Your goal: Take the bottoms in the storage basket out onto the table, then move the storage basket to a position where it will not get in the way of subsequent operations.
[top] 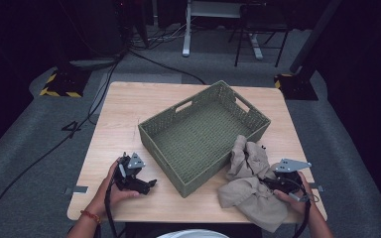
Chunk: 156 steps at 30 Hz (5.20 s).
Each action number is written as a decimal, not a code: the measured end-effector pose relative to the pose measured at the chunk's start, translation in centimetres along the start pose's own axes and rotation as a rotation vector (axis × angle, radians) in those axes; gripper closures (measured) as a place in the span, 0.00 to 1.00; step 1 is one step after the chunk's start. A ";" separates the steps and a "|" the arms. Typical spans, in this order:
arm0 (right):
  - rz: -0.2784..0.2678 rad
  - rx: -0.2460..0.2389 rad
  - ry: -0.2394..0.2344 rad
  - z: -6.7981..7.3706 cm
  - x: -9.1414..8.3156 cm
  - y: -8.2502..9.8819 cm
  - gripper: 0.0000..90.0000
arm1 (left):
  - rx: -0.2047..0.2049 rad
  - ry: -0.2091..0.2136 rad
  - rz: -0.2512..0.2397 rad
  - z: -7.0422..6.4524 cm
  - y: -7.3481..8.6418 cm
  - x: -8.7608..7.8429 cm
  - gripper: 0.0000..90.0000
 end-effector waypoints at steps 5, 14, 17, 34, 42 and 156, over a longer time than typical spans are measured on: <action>0.009 -0.008 -0.031 -0.1 1.0 -0.6 0.82 | 0.056 0.011 -0.077 -0.7 -0.9 -1.8 0.24; -0.019 0.024 -0.011 -0.7 1.3 -0.7 0.68 | 0.177 0.054 -0.226 -4.0 -5.1 -6.1 0.17; -0.025 0.032 -0.009 -0.7 1.3 -0.6 0.66 | 0.207 0.123 -0.274 -5.4 -6.4 -7.1 0.17; -0.044 0.049 -0.008 -0.9 1.4 -0.6 0.60 | 0.409 0.257 -0.228 -8.0 -10.4 -5.9 0.16; -0.045 0.056 -0.016 -1.0 1.4 -0.6 0.59 | 0.467 0.457 -0.163 -8.0 -10.3 -5.1 0.26; 0.048 0.079 0.093 -2.7 0.3 -1.7 0.30 | 0.228 0.146 -0.222 -8.2 -11.7 -4.5 0.23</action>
Point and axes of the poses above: each handheld gripper's, and its own axes: x roughly forward along the jaws, y roughly out of its underside, z roughly to its left, the point moved 9 cm from there along x, roughly forward along the jaws, and after that the axes turned 5 degrees about z, right-handed, at the moved point
